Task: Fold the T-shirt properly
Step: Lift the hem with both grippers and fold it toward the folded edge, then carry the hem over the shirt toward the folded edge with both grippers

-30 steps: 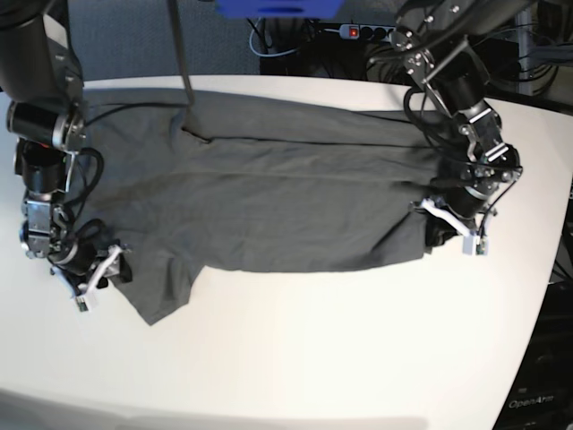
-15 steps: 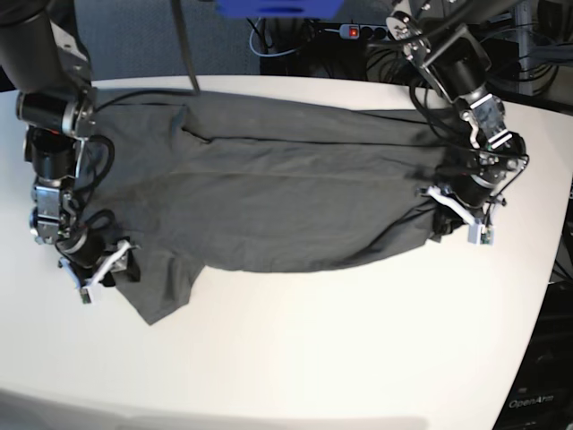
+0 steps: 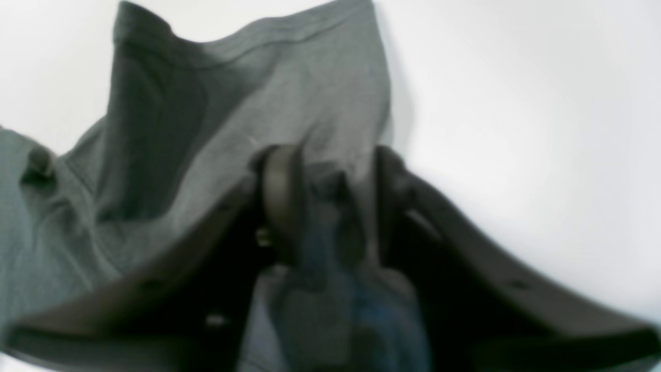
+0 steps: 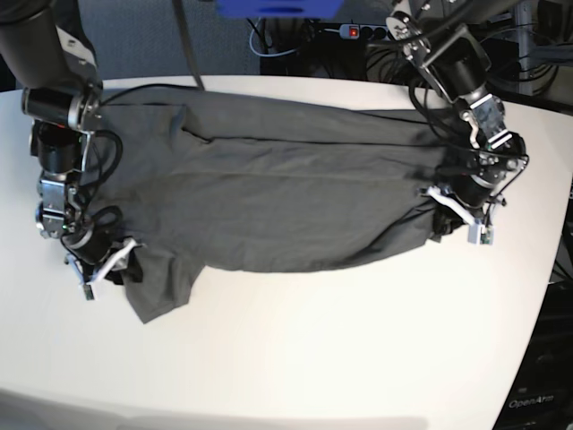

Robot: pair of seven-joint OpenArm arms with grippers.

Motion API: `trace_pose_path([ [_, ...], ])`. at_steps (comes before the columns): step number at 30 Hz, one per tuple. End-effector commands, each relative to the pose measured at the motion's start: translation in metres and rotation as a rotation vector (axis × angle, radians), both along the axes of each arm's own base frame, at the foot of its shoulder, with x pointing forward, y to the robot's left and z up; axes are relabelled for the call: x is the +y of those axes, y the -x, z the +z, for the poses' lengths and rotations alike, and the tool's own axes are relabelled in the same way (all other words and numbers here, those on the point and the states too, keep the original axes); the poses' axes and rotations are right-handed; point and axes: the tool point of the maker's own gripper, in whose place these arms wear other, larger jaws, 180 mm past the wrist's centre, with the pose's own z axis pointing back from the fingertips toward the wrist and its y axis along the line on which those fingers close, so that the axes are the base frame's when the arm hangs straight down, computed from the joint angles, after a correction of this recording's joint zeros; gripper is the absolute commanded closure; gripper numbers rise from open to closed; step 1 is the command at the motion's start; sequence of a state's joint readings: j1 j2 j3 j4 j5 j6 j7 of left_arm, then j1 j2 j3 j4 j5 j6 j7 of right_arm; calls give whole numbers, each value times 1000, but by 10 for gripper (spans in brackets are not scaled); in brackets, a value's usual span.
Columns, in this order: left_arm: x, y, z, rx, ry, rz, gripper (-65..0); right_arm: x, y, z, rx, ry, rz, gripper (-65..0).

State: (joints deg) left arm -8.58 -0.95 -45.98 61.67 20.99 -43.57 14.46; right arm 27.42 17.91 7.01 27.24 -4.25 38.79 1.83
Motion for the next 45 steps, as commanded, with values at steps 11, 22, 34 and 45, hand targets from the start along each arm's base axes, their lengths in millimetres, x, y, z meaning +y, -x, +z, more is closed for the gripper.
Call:
trace_pose_path([
  [11, 23, 75, -58, 429, -169, -18, -25, 5, 32, -32, 153, 53, 65, -67],
  [22, 32, 58, -34, 329, -150, 27, -25, -9, 33, 3, 5, 174, 100, -67],
  [34, 34, 45, -18, 281, -173, 34, -25, -19, 29, 64, -183, 278, 99, -67],
  [45, 31, 29, 10, 199, -212, 47, -25, -9, 35, 95, -271, 328, 108, -68],
])
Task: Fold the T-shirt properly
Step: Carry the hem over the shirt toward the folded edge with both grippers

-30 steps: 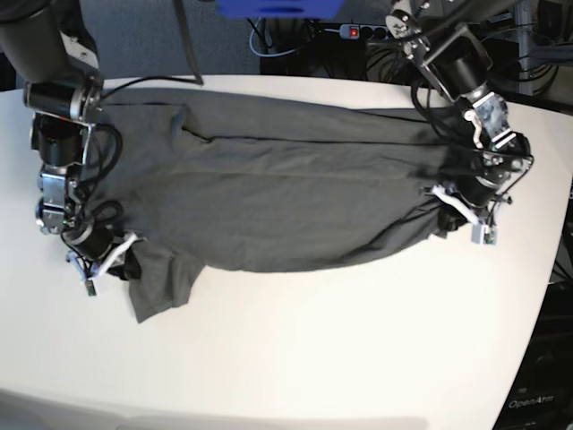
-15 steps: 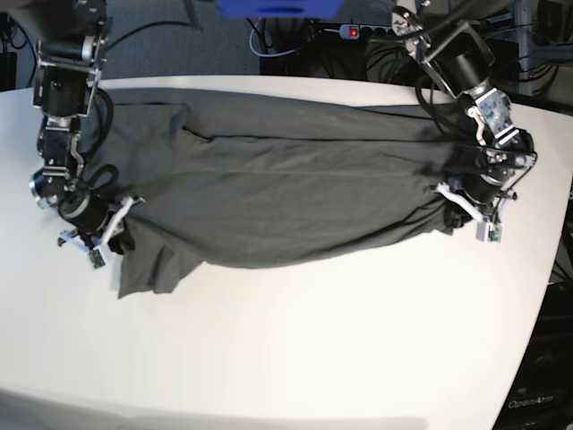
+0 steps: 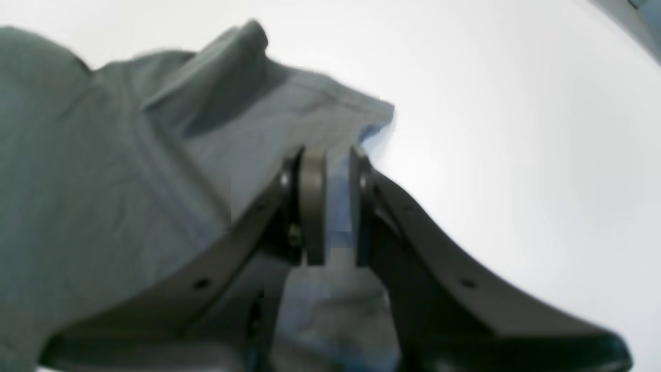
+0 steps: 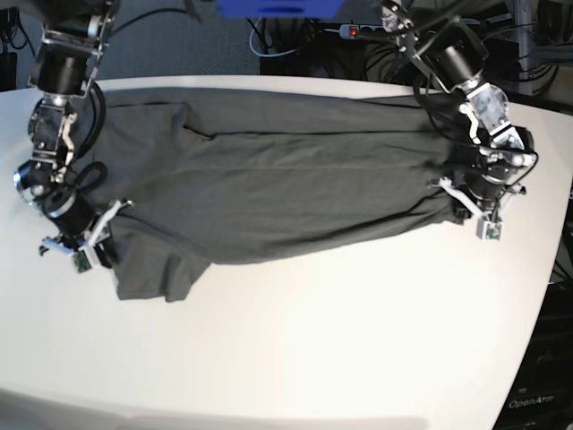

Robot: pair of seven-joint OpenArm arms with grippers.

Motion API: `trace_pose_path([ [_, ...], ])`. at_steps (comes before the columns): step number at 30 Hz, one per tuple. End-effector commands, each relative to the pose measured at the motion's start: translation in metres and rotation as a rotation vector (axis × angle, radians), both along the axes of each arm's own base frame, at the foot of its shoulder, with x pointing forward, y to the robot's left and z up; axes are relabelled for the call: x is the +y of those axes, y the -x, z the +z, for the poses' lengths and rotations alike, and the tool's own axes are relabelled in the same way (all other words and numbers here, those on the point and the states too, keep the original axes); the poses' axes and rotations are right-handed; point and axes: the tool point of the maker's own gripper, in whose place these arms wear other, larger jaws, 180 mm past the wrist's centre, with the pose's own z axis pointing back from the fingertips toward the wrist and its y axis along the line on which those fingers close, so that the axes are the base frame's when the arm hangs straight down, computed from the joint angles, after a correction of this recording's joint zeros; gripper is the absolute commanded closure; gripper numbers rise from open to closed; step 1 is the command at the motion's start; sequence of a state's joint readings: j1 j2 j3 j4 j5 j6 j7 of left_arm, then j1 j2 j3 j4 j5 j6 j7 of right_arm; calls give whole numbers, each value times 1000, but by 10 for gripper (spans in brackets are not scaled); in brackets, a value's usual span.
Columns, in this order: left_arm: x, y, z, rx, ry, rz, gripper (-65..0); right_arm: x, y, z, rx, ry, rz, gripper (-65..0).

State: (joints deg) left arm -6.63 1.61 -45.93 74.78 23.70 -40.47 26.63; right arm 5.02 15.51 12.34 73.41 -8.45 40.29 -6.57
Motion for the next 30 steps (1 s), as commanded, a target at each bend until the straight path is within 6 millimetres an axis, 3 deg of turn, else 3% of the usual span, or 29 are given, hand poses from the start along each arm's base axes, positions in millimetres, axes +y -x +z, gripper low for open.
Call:
trace_pose_path([
  [1, 7, 12, -9, 87, -41, 4, -25, -3, -12, 21, -66, -2, 0, -70],
  [7, 7, 13, -10, 89, -39, 4, -25, -2, -12, 11, -43, -23, -8, -83],
  [10, 7, 14, -11, 92, -38, 3, -25, -4, -22, 12, -44, -37, -17, -118],
  [15, 7, 16, -13, 96, -38, 3, -25, -15, -38, 6, -21, -73, -47, -119],
  [20, 7, 17, -13, 99, -39, 4, -25, -21, -53, 14, -32, -85, -60, -120],
  [30, 9, 17, -13, 99, -42, 5, -25, -20, -56, 17, -41, -91, -61, -120],
])
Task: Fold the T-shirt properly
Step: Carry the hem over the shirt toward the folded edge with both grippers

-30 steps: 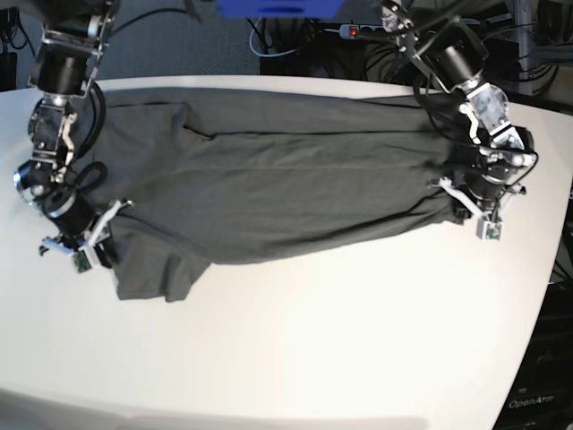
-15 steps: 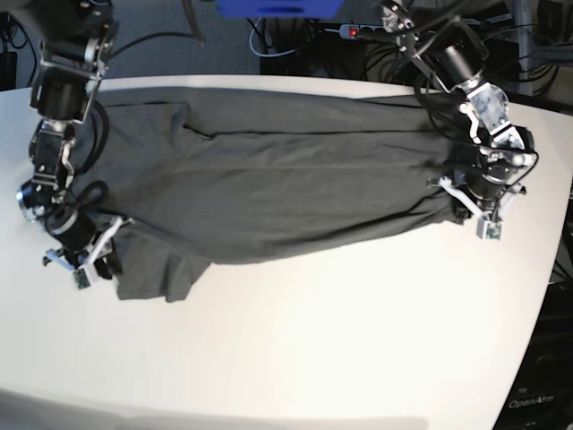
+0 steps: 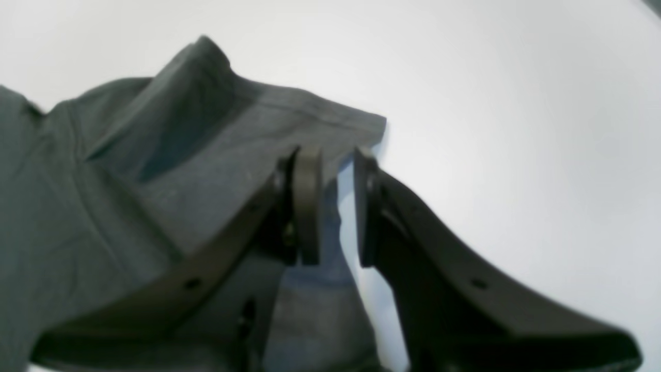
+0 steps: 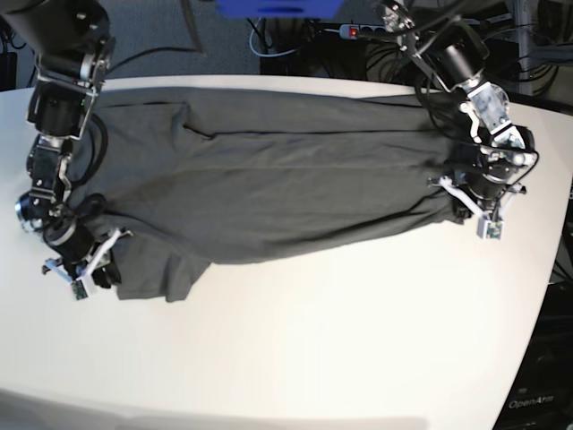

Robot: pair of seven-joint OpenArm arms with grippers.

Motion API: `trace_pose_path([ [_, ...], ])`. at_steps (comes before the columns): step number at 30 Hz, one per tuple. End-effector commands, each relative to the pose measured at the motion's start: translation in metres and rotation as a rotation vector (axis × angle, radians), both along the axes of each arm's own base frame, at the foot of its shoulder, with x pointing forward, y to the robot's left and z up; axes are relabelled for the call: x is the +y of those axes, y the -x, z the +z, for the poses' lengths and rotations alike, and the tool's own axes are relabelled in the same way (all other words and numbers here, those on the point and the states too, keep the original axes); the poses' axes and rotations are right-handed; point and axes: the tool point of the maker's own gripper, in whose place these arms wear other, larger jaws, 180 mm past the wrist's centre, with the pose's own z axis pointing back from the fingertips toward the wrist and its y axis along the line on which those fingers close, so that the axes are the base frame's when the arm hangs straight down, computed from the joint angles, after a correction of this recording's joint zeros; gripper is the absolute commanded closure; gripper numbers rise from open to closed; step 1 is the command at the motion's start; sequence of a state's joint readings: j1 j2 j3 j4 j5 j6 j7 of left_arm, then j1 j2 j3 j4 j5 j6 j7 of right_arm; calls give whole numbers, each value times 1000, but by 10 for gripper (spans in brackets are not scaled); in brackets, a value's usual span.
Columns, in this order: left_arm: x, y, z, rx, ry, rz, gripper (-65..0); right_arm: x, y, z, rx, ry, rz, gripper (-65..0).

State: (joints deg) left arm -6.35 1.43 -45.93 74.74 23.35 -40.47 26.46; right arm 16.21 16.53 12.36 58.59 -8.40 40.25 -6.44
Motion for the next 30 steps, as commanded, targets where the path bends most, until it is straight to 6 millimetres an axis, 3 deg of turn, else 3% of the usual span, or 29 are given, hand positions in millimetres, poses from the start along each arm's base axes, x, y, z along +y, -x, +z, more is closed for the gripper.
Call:
trace_pose_path([
  [1, 8, 15, -12, 99, -43, 4, -25, -7, -13, 24, -74, -6, -9, -122],
  [9, 7, 13, -11, 96, -42, 4, -25, -14, -17, 18, -57, -43, -45, -125],
  [13, 9, 15, -12, 99, -45, 4, -25, -26, -23, 8, -31, -114, -108, -250],
  [17, 9, 16, -12, 100, -47, 4, -25, -31, -26, 16, -93, -149, -131, -369],
  [26, 8, 14, -11, 97, -42, 4, -25, -29, -18, 7, -75, -153, -130, -384],
  [30, 7, 13, -11, 95, -41, 3, -25, -16, -18, 2, -68, -171, -119, -384],
])
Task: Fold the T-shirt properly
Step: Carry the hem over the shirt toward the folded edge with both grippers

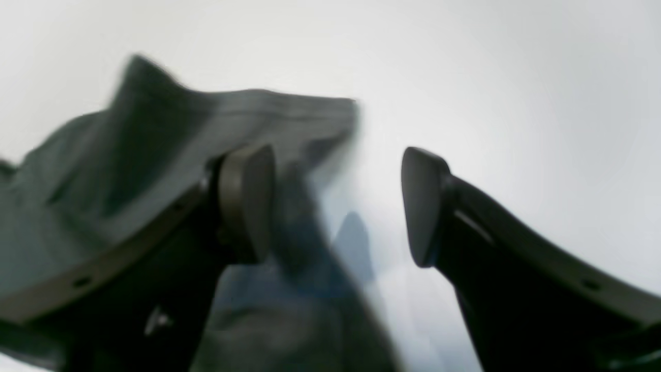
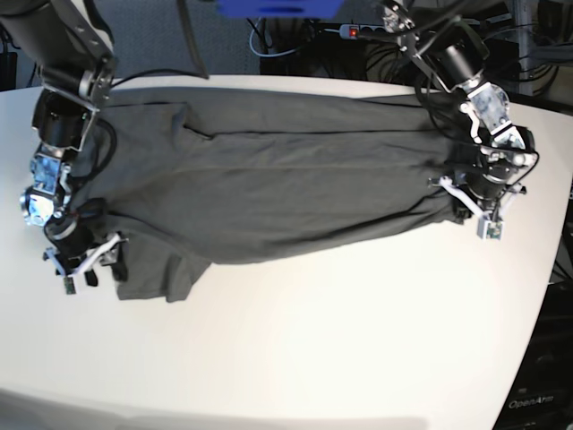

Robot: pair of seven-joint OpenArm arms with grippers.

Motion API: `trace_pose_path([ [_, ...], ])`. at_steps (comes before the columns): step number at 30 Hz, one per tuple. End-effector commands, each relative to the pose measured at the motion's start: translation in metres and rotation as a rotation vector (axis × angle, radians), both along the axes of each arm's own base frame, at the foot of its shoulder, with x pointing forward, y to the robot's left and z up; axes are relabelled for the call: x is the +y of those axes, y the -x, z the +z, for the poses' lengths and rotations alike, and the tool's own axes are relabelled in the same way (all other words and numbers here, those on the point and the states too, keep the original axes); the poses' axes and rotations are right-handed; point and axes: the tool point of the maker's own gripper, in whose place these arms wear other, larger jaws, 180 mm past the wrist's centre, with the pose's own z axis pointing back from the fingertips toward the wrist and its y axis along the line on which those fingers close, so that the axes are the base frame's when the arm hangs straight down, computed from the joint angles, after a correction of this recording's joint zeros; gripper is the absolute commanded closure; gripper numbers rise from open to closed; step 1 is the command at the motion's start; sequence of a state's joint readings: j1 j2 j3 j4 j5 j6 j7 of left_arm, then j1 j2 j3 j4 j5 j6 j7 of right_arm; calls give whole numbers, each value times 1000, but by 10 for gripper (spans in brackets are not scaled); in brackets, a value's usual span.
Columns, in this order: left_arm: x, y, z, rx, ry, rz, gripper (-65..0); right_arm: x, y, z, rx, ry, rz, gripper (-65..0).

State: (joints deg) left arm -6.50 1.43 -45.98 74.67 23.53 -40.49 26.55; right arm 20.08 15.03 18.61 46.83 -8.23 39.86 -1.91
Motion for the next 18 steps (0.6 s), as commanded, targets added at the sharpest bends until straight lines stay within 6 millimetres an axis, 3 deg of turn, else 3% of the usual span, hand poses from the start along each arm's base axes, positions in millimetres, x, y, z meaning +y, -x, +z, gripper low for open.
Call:
trace_pose_path([
  [1, 7, 13, -11, 94, -40, 4, -25, -7, -11, 20, -64, 1, -7, -384],
  [10, 7, 13, -11, 93, -41, 3, -25, 19, -9, 16, -75, -28, 15, -382],
  [16, 7, 13, -11, 93, -41, 3, -25, 20, -9, 16, -75, -28, 16, -374],
  [18, 7, 13, -11, 93, -41, 3, -25, 21, -8, 15, -73, -30, 16, -341],
])
